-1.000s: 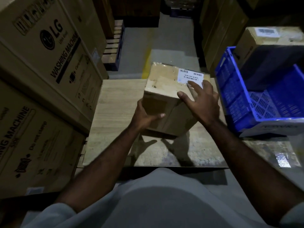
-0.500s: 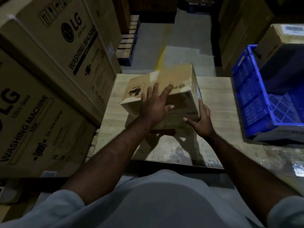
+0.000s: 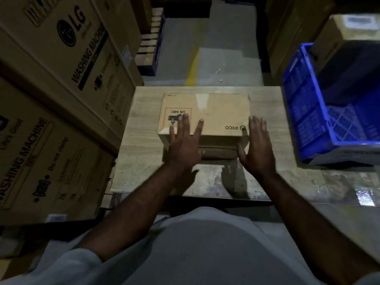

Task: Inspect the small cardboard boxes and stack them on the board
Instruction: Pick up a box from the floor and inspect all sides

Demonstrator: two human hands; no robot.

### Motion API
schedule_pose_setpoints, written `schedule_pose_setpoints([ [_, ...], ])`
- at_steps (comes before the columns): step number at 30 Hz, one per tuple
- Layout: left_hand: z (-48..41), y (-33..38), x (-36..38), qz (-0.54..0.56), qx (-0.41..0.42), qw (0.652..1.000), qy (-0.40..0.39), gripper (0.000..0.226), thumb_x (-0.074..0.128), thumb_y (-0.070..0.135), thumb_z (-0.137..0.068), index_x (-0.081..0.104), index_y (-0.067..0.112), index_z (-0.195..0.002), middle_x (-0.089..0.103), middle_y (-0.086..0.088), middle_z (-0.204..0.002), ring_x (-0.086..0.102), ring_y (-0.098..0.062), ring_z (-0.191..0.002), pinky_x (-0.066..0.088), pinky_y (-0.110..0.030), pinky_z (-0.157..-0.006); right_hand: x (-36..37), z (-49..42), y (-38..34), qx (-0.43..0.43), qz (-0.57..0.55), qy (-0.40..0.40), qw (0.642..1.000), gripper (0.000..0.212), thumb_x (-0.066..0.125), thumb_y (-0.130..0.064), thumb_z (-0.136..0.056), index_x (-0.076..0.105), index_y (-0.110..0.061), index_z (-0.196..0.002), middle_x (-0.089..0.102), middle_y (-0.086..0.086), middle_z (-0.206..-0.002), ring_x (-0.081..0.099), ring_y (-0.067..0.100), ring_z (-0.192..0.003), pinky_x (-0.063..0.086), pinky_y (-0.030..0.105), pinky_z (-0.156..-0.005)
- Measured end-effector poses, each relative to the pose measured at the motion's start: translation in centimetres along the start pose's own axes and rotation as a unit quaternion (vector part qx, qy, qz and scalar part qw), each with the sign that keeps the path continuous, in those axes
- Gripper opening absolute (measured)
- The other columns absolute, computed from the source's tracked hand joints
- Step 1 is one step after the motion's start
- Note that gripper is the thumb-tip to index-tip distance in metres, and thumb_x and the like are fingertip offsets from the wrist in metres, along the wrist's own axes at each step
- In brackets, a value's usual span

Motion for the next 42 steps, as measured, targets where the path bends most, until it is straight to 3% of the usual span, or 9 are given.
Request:
schedule_pose_setpoints([
  [3, 0.3, -2.9, -0.1, -0.003, -0.033, 0.999, 0.004, 0.111, 0.072, 0.053, -0.086, -0.004, 0.03, -0.163, -0.008, -0.026, -0.168, -0.005, -0.045, -0.155, 0.003, -0.06, -0.123, 0.6, 0.0, -2.5, -0.045, 0.084, -0.063, 0.993, 0.093, 0.075, -0.014, -0.087, 0.022, -0.007, -0.163, 0.022, 0.019, -0.17, 0.013, 0.036, -0.159, 0.022, 0.052, -0.126],
  [7, 0.4, -4.8, 0.1, 0.003, -0.061, 0.998, 0.001, 0.119, 0.073, 0.062, -0.082, -0.009, 0.03, -0.162, -0.013, -0.029, -0.166, -0.009, -0.047, -0.154, 0.003, -0.061, -0.124, 2.9, 0.2, -2.1, -0.006, 0.135, -0.126, 0.983, 0.101, 0.078, -0.017, -0.083, 0.019, -0.004, -0.164, 0.016, 0.023, -0.17, 0.012, 0.038, -0.159, 0.023, 0.051, -0.126],
  [12, 0.6, -4.9, 0.6, -0.006, -0.056, 0.998, -0.003, 0.131, 0.058, 0.089, -0.07, -0.011, 0.027, -0.162, -0.012, -0.031, -0.166, -0.007, -0.047, -0.154, 0.004, -0.062, -0.124, 3.6, 0.8, -2.0, 0.012, 0.147, -0.115, 0.982, 0.103, 0.076, -0.012, -0.08, 0.018, -0.001, -0.163, 0.015, 0.023, -0.171, 0.01, 0.038, -0.159, 0.026, 0.051, -0.126],
  [18, 0.1, -5.0, 0.5, -0.015, -0.041, 0.999, -0.014, 0.133, 0.052, 0.096, -0.068, -0.011, 0.026, -0.162, -0.01, -0.031, -0.166, -0.005, -0.047, -0.155, 0.003, -0.06, -0.125, 3.7, 0.3, -2.0, 0.011, 0.161, -0.112, 0.981, 0.099, 0.073, -0.008, -0.076, 0.023, -0.001, -0.162, 0.02, 0.024, -0.169, 0.015, 0.038, -0.158, 0.03, 0.054, -0.123],
  [25, 0.6, -4.9, 0.4, -0.004, -0.043, 0.999, 0.004, 0.135, 0.041, 0.103, -0.063, -0.009, 0.026, -0.163, -0.011, -0.029, -0.167, -0.006, -0.047, -0.155, 0.001, -0.06, -0.123, 3.6, 0.5, -2.3, 0.015, 0.197, -0.1, 0.975, 0.101, 0.075, -0.025, -0.077, 0.025, 0.0, -0.161, 0.023, 0.026, -0.167, 0.02, 0.042, -0.156, 0.025, 0.059, -0.123],
  [34, -1.3, -5.1, 0.0, 0.043, -0.018, 0.999, -0.016, 0.122, 0.019, 0.102, -0.069, 0.0, 0.027, -0.164, -0.013, -0.019, -0.17, -0.011, -0.037, -0.157, -0.007, -0.056, -0.124, 3.1, -1.0, -3.6, -0.01, 0.2, -0.101, 0.975, 0.084, 0.035, -0.069, -0.097, 0.033, -0.011, -0.158, 0.024, 0.024, -0.167, 0.016, 0.039, -0.158, 0.004, 0.061, -0.125],
  [37, -3.5, -4.7, -1.4, 0.049, 0.01, 0.999, -0.014, 0.118, 0.024, 0.101, -0.071, 0.009, 0.03, -0.164, -0.004, -0.015, -0.171, -0.006, -0.034, -0.158, -0.004, -0.056, -0.124, 2.9, -3.8, -4.5, -0.038, 0.162, -0.117, 0.979, 0.084, 0.028, -0.071, -0.097, 0.036, -0.011, -0.157, 0.025, 0.025, -0.167, 0.019, 0.04, -0.157, 0.009, 0.062, -0.126],
  [42, -7.3, -5.9, -2.9, 0.064, -0.019, 0.997, -0.04, 0.117, 0.037, 0.097, -0.075, 0.006, 0.029, -0.164, -0.004, -0.015, -0.171, -0.005, -0.034, -0.158, -0.002, -0.056, -0.125, 3.3, -10.2, -3.0, 0.009, 0.177, -0.151, 0.973, 0.09, 0.03, -0.072, -0.1, 0.021, -0.009, -0.163, 0.012, 0.024, -0.171, 0.006, 0.038, -0.16, 0.008, 0.059, -0.127],
])
Point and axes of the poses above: each hand's wrist, its own z-axis away from the middle knuckle, its own x-axis out of the palm, y = z × x, the point moved 10 cm from there along -z, towards the middle knuckle
